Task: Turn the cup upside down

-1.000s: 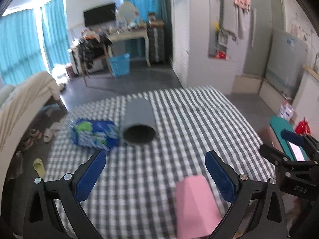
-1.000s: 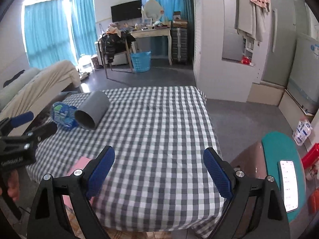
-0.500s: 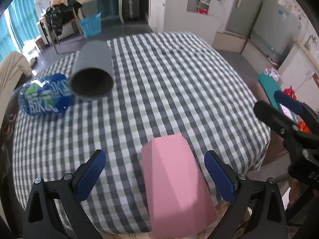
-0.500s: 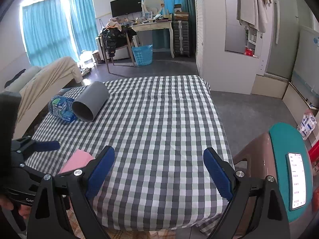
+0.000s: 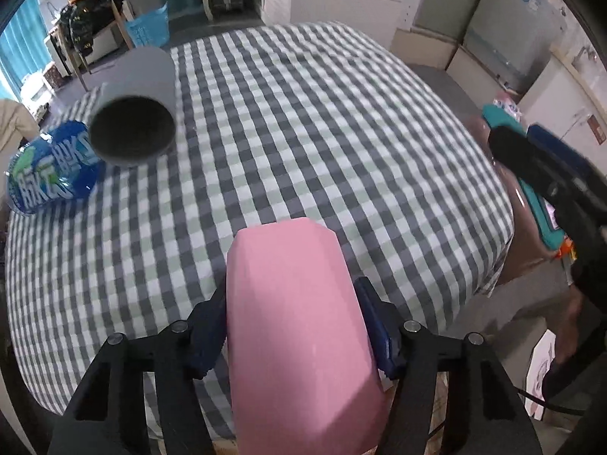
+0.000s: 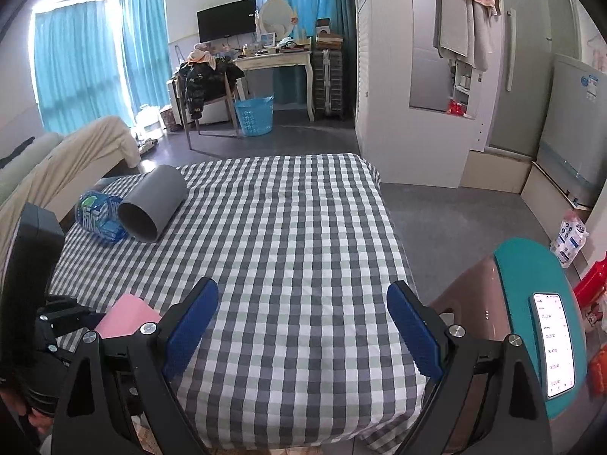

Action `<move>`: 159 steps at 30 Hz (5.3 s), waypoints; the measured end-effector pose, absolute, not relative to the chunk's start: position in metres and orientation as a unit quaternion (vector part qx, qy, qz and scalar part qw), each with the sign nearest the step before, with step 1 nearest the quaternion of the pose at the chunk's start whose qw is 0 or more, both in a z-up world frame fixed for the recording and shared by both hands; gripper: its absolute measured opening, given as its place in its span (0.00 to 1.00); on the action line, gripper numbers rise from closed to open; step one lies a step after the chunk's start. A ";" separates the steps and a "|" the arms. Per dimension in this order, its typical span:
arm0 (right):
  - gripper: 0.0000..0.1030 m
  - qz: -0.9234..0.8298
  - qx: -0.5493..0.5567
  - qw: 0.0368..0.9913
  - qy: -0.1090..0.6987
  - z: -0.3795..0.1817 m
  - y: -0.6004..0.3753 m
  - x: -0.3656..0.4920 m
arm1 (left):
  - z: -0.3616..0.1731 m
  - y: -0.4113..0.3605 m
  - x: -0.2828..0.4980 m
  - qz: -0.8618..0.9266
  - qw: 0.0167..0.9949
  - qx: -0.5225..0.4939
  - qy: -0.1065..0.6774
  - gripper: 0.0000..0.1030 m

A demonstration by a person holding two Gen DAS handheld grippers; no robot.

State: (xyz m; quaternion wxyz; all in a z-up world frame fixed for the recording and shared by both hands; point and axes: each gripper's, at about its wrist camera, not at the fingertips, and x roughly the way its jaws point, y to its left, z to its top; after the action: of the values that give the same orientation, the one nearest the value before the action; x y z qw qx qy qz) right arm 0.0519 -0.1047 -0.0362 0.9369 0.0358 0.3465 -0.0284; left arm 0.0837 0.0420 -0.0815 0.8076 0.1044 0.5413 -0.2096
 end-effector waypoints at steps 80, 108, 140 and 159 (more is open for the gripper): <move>0.88 -0.034 0.051 0.929 0.365 -0.055 -0.109 0.063 | -0.019 0.064 0.133 -0.219 0.879 0.055 0.420 0.56; 0.88 -0.031 0.028 0.930 0.364 -0.049 -0.082 0.054 | -0.059 0.078 0.116 -0.204 0.820 0.071 0.531 0.74; 0.88 -0.038 0.052 0.925 0.374 -0.059 -0.107 0.062 | -0.014 0.066 0.137 -0.217 0.871 0.073 0.435 0.55; 0.88 -0.041 0.040 0.930 0.362 -0.047 -0.096 0.050 | -0.014 0.070 0.092 -0.223 0.904 0.058 0.360 0.76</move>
State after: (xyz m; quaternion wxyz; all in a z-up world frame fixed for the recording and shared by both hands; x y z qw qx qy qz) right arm 0.0498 -0.0962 -0.0473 0.9304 0.0402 0.3621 -0.0413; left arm 0.0925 0.0699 -0.0145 0.9042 0.0577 0.3596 -0.2229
